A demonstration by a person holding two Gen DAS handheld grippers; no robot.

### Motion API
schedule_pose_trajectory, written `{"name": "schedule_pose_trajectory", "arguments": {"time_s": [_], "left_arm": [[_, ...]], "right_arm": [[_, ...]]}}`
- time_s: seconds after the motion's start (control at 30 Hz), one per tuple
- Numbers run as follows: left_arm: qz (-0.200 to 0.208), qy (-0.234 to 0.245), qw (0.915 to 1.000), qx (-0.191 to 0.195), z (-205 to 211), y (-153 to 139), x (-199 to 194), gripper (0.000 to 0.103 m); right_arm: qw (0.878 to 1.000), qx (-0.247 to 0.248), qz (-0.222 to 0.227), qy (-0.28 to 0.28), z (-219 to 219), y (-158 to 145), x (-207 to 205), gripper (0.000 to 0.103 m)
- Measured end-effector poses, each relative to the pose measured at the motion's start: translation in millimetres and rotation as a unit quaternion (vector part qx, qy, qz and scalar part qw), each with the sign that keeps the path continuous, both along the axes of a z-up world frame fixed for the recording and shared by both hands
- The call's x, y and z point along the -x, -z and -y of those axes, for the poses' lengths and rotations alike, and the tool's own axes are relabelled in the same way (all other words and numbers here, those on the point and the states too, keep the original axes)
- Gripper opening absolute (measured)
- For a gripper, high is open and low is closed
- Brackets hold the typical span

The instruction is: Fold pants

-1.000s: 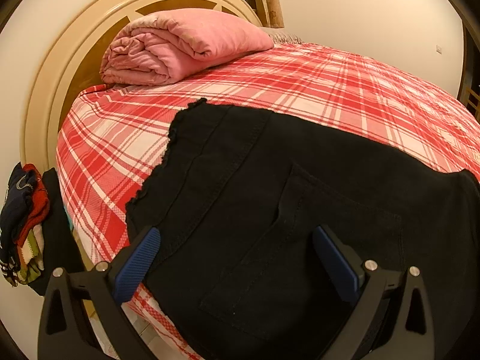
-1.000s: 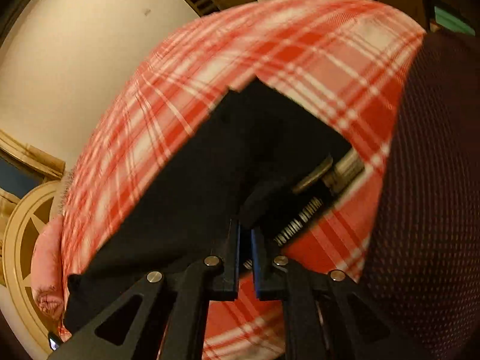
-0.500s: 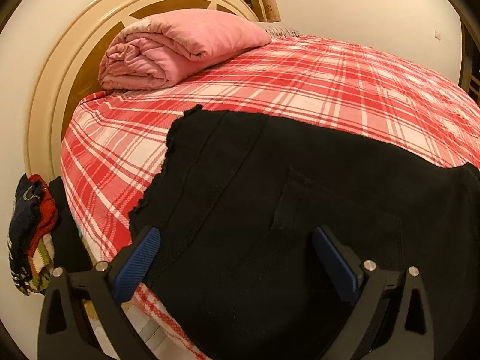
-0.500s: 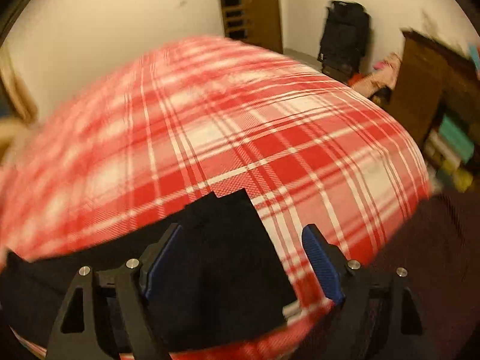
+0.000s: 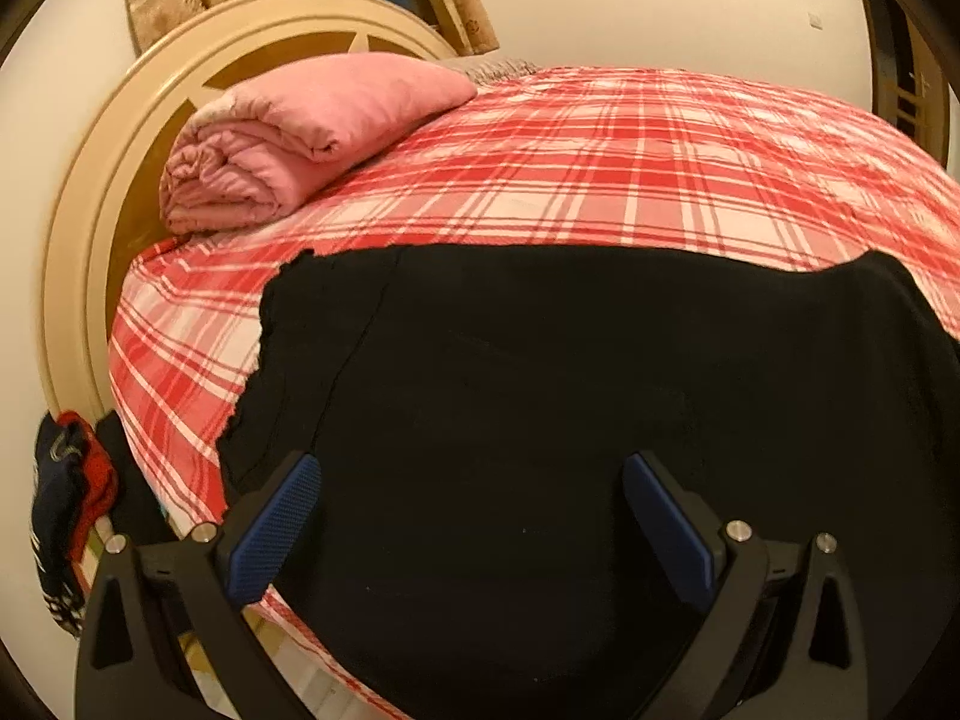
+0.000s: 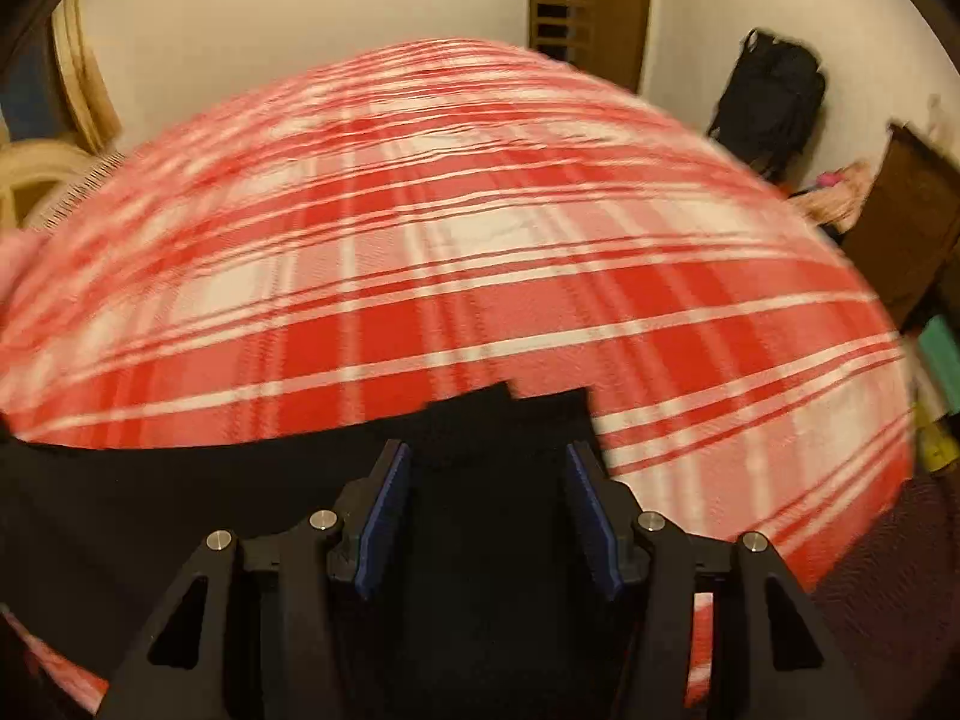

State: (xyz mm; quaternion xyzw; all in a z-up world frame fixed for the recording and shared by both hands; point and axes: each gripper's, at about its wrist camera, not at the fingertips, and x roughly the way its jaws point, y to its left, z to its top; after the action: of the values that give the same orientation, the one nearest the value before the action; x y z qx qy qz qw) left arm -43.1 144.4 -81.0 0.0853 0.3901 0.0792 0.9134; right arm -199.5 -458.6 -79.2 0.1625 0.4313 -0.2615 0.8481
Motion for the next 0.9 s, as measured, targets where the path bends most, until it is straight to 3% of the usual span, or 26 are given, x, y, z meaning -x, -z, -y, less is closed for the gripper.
{"name": "schedule_pose_trajectory", "arguments": {"time_s": [0.07, 0.1, 0.13, 0.2, 0.3, 0.4, 0.5, 0.63, 0.67, 0.73, 0.8, 0.9], "left_arm": [[-0.003, -0.003, 0.9999, 0.011, -2, 1, 0, 0.103], [-0.004, -0.004, 0.9999, 0.016, -2, 2, 0, 0.103], [-0.005, -0.007, 0.9997, 0.022, -4, 2, 0, 0.103], [-0.005, -0.01, 0.9996, 0.024, -2, 3, 0, 0.103], [-0.004, -0.007, 0.9998, 0.018, 1, 2, 1, 0.103], [-0.005, -0.003, 0.9999, 0.015, 1, 0, 2, 0.103], [0.006, 0.009, 0.9998, 0.015, 4, -7, 6, 0.103], [0.015, 0.028, 0.9994, 0.013, 10, -11, 9, 0.103], [0.013, 0.03, 0.9994, 0.011, 13, -9, 8, 0.103], [0.006, 0.03, 0.9995, 0.006, 16, -3, 5, 0.103], [0.005, 0.029, 0.9996, 0.002, 16, 1, 3, 0.103], [0.004, 0.023, 0.9997, 0.01, 13, -3, 1, 0.103]], "right_arm": [[1.0, 0.011, -0.012, -0.005, -4, 1, -4, 0.054], [1.0, 0.012, -0.017, -0.006, -5, 1, -6, 0.046], [1.0, 0.008, -0.018, -0.01, -6, -1, -7, 0.028], [1.0, -0.01, -0.014, -0.022, -8, -4, -6, 0.012], [0.999, 0.022, -0.008, -0.025, -21, -19, 0, 0.012], [0.999, 0.044, 0.019, 0.012, -19, -38, 15, 0.012], [0.998, 0.04, 0.009, 0.038, -6, -34, 18, 0.012], [0.999, 0.014, -0.022, 0.033, 8, 2, 1, 0.023], [0.999, 0.018, -0.003, 0.041, 11, -4, 1, 0.041], [0.998, 0.022, -0.009, 0.05, 17, -6, -2, 0.061], [0.995, 0.049, -0.019, 0.08, 19, -10, 2, 0.061], [0.987, 0.102, 0.026, 0.125, -2, -37, 19, 0.061]]}}
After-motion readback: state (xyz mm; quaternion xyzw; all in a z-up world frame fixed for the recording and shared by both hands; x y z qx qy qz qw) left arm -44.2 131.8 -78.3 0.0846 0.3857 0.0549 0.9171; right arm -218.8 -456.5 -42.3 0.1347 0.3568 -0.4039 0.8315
